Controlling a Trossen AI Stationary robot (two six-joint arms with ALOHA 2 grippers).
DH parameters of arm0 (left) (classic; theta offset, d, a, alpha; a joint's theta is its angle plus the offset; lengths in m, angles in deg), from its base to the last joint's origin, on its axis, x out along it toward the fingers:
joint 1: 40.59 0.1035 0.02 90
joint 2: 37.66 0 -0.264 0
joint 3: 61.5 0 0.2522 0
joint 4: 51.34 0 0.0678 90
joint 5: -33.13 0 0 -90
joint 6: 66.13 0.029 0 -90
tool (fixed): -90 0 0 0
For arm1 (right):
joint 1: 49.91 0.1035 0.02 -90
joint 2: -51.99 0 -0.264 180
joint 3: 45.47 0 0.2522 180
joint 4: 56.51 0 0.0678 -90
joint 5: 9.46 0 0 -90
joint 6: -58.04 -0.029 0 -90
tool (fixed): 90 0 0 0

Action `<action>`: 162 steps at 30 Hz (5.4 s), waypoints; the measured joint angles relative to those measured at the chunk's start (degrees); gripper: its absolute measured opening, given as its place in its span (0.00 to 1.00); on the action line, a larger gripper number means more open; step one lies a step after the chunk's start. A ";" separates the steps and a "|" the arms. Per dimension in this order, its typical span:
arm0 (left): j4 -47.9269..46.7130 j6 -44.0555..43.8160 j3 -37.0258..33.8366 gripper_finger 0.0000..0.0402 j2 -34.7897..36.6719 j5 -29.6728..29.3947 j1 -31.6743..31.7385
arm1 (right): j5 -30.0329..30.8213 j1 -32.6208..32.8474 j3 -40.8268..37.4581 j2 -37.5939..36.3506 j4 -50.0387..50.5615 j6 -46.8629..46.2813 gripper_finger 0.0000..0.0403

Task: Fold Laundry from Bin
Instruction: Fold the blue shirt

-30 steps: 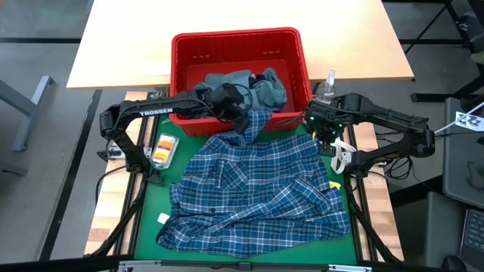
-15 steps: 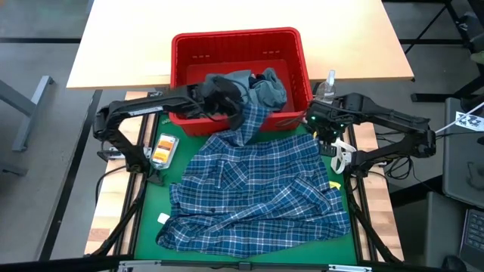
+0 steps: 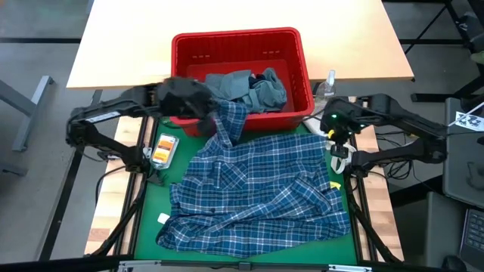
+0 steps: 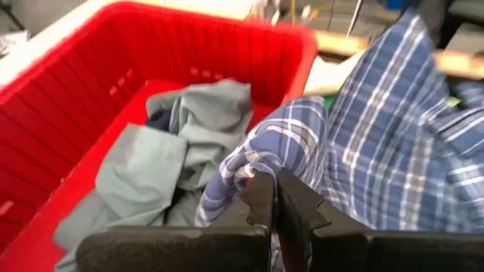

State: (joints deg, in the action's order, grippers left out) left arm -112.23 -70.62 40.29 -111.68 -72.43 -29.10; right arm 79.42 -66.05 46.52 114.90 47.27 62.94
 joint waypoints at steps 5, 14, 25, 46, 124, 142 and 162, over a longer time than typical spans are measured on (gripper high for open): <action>-0.39 -2.84 0.06 0.00 3.67 0.65 -3.96 | -3.63 0.07 -0.01 -3.79 0.02 -2.09 0.01; -6.03 -9.33 0.06 0.00 4.72 2.59 -15.75 | -5.11 8.70 0.01 -5.42 -0.05 -9.58 0.01; -11.44 -25.63 -0.82 0.00 4.43 3.26 -34.11 | -3.56 33.15 -0.02 -3.16 0.12 -31.73 0.01; 9.72 -38.76 -6.12 0.00 -8.19 3.22 -57.96 | -12.24 68.46 -0.04 18.23 -0.12 -61.96 0.01; 31.09 -41.38 -3.43 0.31 -33.60 9.13 -62.17 | -0.69 73.92 -0.06 29.25 -12.00 -61.42 0.42; 2.37 -28.46 -3.41 0.27 -28.75 16.73 -49.64 | 0.57 73.92 -0.06 29.25 -11.98 -61.41 0.42; -12.99 -29.29 -5.85 0.26 -19.19 -9.63 -45.23 | 2.69 73.90 -0.06 29.25 -12.52 -61.41 0.42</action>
State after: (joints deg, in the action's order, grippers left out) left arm -125.21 -99.91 34.44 -130.87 -82.06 -74.33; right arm 82.11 7.85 46.46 144.15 34.75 1.53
